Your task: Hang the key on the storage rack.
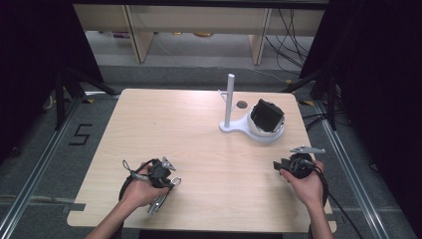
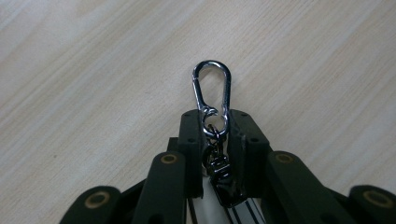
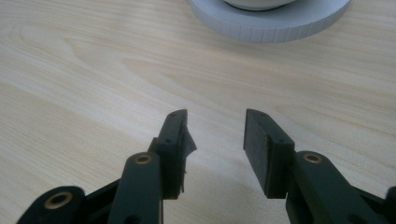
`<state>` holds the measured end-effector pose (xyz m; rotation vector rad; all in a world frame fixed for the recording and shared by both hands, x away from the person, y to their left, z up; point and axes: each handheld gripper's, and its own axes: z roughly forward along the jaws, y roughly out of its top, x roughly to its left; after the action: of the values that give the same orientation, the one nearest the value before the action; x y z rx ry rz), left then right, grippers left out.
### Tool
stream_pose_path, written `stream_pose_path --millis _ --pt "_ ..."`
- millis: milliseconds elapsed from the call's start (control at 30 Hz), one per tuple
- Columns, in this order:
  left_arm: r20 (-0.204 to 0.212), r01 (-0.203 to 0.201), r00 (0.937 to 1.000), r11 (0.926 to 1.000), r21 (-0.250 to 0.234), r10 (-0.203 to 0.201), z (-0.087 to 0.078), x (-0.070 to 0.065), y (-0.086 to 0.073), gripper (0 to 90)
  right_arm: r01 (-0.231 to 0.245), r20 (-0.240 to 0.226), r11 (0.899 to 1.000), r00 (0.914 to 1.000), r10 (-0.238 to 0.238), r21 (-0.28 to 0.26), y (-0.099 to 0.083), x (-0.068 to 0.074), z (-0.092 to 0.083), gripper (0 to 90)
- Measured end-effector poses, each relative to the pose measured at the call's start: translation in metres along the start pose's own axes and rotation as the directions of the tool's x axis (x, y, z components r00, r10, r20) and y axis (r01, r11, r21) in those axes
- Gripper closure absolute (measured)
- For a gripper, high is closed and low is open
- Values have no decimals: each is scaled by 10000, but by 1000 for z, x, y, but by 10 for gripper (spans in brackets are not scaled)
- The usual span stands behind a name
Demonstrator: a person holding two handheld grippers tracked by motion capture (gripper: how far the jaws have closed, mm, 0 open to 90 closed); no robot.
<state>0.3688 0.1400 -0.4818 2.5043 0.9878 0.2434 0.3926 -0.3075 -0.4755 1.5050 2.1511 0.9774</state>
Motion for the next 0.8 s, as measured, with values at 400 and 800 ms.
stream_pose_path --millis 400,800 --pt "-19 208 9998 9941 -1065 -211 -10 2 -4 756 -356 -79 9993 9993 357 56 -1 3 0 600" --pt "-202 595 9976 9708 -2325 -660 -16 5 -5 756 -245 70 9996 9997 244 145 -1 3 -1 597"
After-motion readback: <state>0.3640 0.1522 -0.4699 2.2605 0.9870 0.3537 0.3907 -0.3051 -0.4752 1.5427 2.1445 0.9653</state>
